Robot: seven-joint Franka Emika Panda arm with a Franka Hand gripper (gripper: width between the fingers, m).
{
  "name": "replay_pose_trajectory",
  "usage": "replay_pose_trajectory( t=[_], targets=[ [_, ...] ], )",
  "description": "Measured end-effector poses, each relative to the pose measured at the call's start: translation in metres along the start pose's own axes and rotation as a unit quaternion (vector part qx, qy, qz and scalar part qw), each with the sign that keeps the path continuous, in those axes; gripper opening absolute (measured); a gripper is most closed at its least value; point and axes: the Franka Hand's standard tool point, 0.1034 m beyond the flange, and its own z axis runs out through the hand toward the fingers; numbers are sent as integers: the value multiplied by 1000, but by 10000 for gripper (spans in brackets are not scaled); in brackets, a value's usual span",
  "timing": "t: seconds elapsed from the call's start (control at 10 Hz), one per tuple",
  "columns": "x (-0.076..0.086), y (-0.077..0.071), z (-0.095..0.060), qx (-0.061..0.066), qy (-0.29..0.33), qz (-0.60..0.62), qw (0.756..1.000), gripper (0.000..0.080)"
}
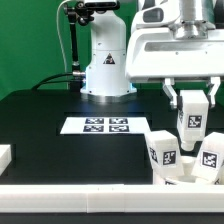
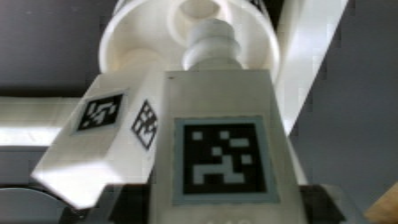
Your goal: Assemble stool
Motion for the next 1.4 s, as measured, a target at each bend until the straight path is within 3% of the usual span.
replay_pose_trajectory(
  t=[1.4],
  targets=[
    [-3, 9, 13, -8, 4, -21, 1000, 338]
  ],
)
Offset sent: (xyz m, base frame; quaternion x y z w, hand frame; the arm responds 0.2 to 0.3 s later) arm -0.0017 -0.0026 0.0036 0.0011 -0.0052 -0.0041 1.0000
